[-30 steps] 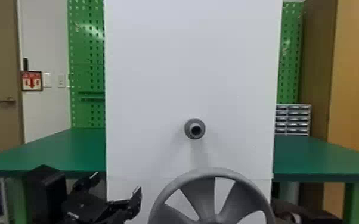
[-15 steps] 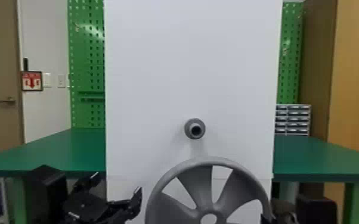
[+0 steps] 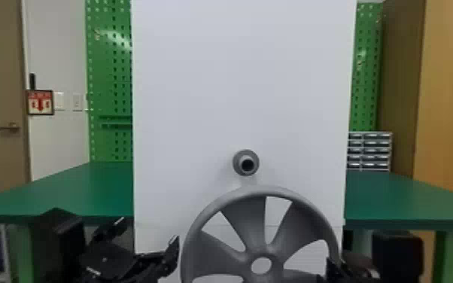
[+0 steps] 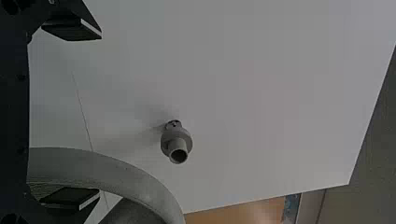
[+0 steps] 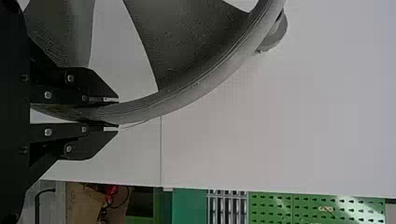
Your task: Hold the wheel and insert it
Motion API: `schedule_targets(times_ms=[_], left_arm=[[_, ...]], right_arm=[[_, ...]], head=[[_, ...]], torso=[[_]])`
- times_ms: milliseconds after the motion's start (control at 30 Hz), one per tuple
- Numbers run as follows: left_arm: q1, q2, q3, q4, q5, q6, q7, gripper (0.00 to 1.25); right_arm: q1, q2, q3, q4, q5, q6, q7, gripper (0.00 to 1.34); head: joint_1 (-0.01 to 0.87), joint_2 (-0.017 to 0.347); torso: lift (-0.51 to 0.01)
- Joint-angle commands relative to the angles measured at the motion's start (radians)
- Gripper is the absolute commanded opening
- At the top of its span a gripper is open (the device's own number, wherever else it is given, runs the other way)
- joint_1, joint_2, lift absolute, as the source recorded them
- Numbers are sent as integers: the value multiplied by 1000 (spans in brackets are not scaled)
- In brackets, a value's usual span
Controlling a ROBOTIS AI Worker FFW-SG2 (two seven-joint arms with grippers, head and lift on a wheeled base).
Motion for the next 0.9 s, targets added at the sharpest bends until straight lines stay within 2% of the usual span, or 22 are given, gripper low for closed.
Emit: schedule_targets(times_ms=[0,467,867], left_arm=[[-1,0,-2,1,1,0,-1,1147],[-1,0,-4,5,-2,0,-1,1147],[-1,0,-7,7,-2,0,0,1147]], right_arm=[[-18,-1,1,-2,-6,18,0,157],[-116,3,9,-17,-7,153,0,157],[-183,14,22,-19,10,199,0,157]], head=[[97,15],[97,15],[97,15]], torso=[[-442],[-442],[-442]])
